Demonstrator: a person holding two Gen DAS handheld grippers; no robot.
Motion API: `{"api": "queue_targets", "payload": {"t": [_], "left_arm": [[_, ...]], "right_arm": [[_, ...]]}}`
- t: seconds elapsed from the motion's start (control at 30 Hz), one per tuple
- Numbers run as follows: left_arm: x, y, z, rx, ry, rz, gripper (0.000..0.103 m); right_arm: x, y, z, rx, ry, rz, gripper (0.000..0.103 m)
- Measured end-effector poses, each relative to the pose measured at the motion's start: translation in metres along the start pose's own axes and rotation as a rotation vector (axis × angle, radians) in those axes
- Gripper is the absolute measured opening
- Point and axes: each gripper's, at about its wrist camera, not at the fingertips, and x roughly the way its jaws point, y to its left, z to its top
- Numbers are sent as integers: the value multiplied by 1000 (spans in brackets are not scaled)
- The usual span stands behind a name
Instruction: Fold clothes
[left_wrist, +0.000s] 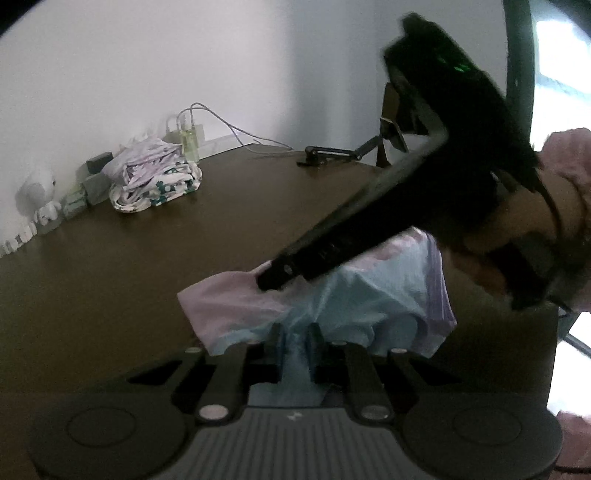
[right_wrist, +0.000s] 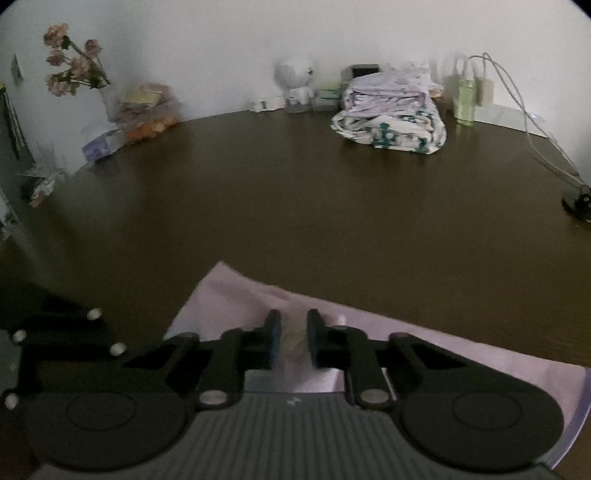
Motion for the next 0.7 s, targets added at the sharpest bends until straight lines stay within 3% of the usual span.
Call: {"api": "queue_targets", "payload": {"t": [0.13, 0.3, 0.37, 0.43, 0.5, 0.57, 0.7], "left_arm": [[1, -3, 2, 36, 4, 3, 12], [-21, 21, 14, -81, -88, -69, 27], [-22, 36, 24, -130, -105, -66, 26], [-12, 49, 36, -151, -84, -53, 19], [6, 59, 44, -165, -44, -88, 6], [24, 63, 50, -182, -1, -152, 6], [57, 55, 51, -130, 100, -141, 4]], "right_arm": [[-2, -6, 0, 34, -12, 7, 12], [-47, -15, -12, 89, -130, 61, 18], [-60, -9, -24, 68, -132, 71, 18], [-64, 1, -35, 29, -120, 87, 18], [-66, 12, -45, -19, -115, 99, 18], [-61, 23, -51, -67, -112, 94, 18], [-49, 30, -60, -98, -37, 51, 19]]}}
